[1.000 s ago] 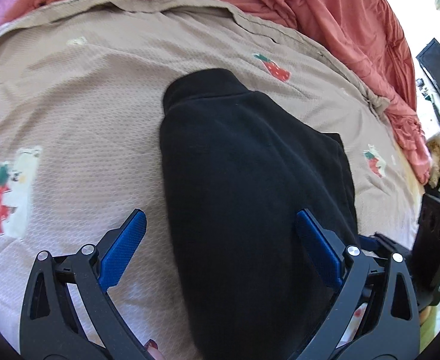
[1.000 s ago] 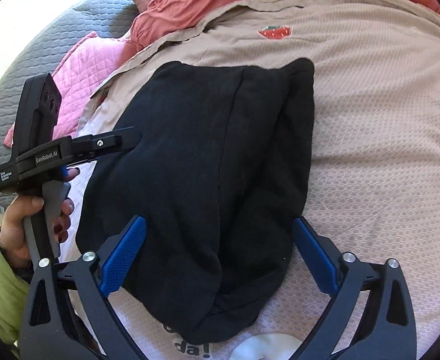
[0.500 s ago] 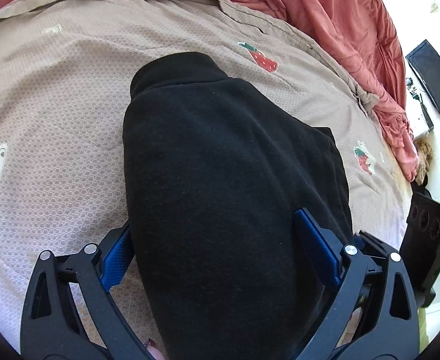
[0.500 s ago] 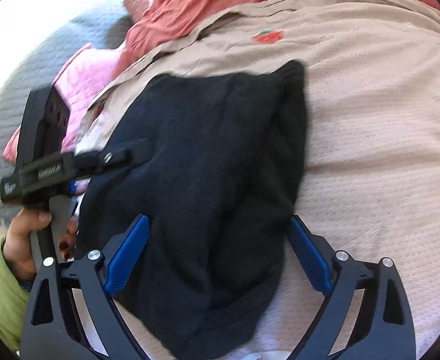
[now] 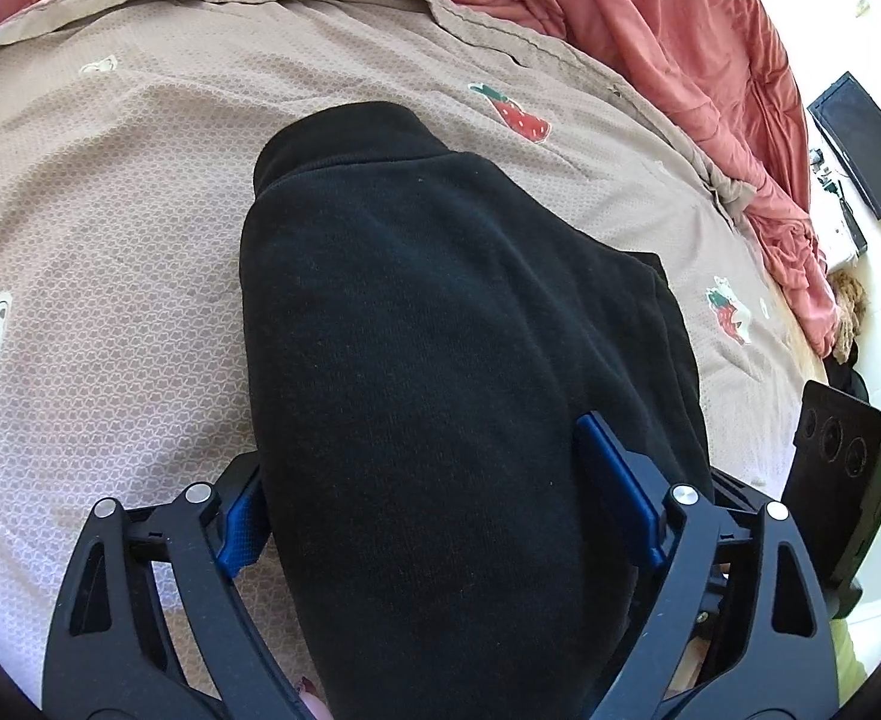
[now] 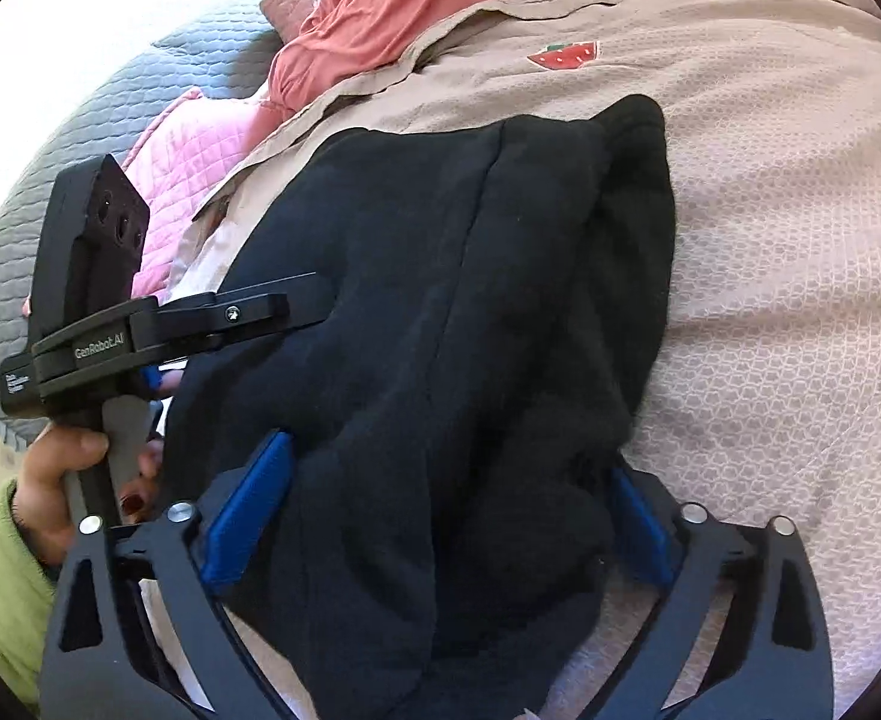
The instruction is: Fold small clothes
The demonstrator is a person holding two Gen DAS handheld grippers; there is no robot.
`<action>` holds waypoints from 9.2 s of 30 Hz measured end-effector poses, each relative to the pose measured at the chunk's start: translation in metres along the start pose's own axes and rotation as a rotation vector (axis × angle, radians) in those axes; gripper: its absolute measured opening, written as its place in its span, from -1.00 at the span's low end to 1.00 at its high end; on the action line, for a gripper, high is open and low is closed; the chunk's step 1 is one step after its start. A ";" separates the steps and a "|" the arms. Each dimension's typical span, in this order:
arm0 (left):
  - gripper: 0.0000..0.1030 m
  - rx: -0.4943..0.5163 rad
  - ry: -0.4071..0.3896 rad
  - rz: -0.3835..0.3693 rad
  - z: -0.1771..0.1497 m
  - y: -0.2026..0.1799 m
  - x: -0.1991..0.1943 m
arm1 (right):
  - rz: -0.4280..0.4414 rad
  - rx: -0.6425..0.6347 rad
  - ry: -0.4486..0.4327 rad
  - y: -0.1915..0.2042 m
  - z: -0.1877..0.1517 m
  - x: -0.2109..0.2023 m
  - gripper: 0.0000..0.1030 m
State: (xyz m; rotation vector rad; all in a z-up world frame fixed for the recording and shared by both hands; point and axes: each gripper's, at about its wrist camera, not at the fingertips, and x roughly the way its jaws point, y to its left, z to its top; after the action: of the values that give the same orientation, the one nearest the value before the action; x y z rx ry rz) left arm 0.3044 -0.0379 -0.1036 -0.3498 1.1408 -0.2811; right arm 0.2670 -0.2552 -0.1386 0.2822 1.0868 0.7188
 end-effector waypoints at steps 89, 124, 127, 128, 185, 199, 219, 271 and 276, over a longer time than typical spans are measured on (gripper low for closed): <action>0.40 0.031 -0.060 0.044 0.011 -0.036 0.012 | -0.082 0.130 -0.014 -0.022 0.011 -0.033 0.59; 0.82 -0.004 -0.074 0.066 0.011 -0.033 -0.015 | -0.231 0.035 -0.062 -0.008 0.022 -0.054 0.91; 0.82 0.013 -0.079 0.085 0.010 -0.035 -0.021 | -0.264 -0.003 -0.097 -0.002 0.022 -0.061 0.91; 0.82 0.024 -0.083 0.100 0.009 -0.037 -0.023 | -0.276 -0.021 -0.113 0.001 0.021 -0.063 0.91; 0.82 0.076 -0.208 0.249 -0.157 -0.053 -0.142 | -0.506 -0.135 -0.338 0.101 -0.111 -0.147 0.91; 0.82 0.060 -0.194 0.267 -0.154 -0.049 -0.142 | -0.518 -0.127 -0.341 0.095 -0.108 -0.148 0.91; 0.82 0.061 -0.211 0.274 -0.154 -0.052 -0.146 | -0.525 -0.129 -0.342 0.095 -0.109 -0.149 0.91; 0.82 0.049 -0.202 0.302 -0.153 -0.048 -0.148 | -0.532 -0.138 -0.335 0.092 -0.108 -0.149 0.91; 0.82 0.051 -0.201 0.302 -0.153 -0.048 -0.147 | -0.534 -0.142 -0.333 0.090 -0.107 -0.149 0.92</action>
State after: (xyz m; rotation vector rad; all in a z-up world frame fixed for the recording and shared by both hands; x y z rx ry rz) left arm 0.1042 -0.0435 -0.0182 -0.1533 0.9708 -0.0089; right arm 0.0968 -0.3001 -0.0335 -0.0167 0.7394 0.2540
